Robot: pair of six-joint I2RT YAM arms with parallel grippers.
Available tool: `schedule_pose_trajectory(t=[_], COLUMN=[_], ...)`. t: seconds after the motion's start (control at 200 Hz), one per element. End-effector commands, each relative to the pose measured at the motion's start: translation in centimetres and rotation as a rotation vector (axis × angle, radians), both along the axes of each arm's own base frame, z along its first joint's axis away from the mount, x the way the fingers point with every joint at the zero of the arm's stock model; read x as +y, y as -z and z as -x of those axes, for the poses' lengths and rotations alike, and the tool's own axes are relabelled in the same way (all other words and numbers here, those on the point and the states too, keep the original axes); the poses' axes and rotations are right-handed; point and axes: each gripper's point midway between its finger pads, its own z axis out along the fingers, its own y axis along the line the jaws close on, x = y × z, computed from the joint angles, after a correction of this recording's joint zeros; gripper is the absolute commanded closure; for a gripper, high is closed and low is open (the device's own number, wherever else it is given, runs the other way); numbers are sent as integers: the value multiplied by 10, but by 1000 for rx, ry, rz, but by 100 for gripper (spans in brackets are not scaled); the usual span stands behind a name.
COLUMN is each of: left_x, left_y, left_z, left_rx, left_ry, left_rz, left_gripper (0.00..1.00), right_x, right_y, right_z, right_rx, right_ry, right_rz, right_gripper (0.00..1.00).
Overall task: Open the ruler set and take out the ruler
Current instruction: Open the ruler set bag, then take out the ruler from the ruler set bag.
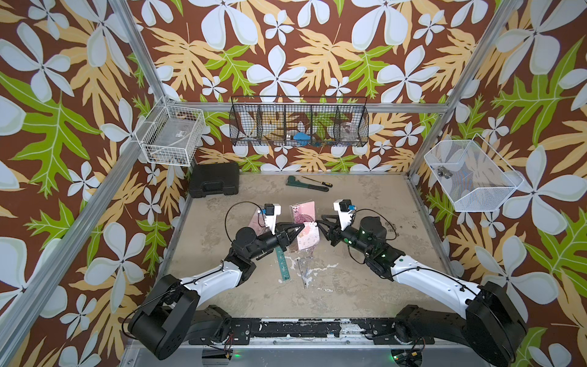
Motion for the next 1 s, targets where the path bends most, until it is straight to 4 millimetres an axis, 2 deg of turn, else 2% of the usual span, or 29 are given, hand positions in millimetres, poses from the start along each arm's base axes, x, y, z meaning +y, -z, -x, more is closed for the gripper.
schedule_pose_trajectory(t=[0.0, 0.185, 0.33, 0.375, 0.43, 0.5, 0.586, 0.736, 0.996], left_x=[-3, -2, -3, -3, -3, -3, -4, -3, 0], left_y=[-14, -15, -15, -14, -15, -16, -16, -16, -8], left_z=[8, 9, 9, 9, 9, 10, 10, 11, 7], left_rx=[-63, -65, -64, -63, -66, -67, -69, -75, -60], left_ry=[43, 46, 47, 48, 51, 54, 57, 56, 25], left_rz=[27, 29, 28, 28, 30, 34, 35, 33, 23], left_gripper=[100, 100, 100, 100, 100, 100, 100, 100, 100], right_x=[2, 6, 10, 11, 14, 18, 18, 18, -2], right_y=[2, -3, -10, -13, -15, -13, -9, -13, -21], right_z=[2, 8, 18, 22, 27, 30, 29, 27, 17], right_rx=[-5, -18, -47, -56, -58, -48, -35, -35, -11], right_ry=[-17, -54, -112, -136, -165, -191, -189, -186, -125], right_rz=[14, 4, -20, -30, -43, -45, -40, -54, -85], right_gripper=[66, 74, 76, 73, 66, 66, 73, 87, 98])
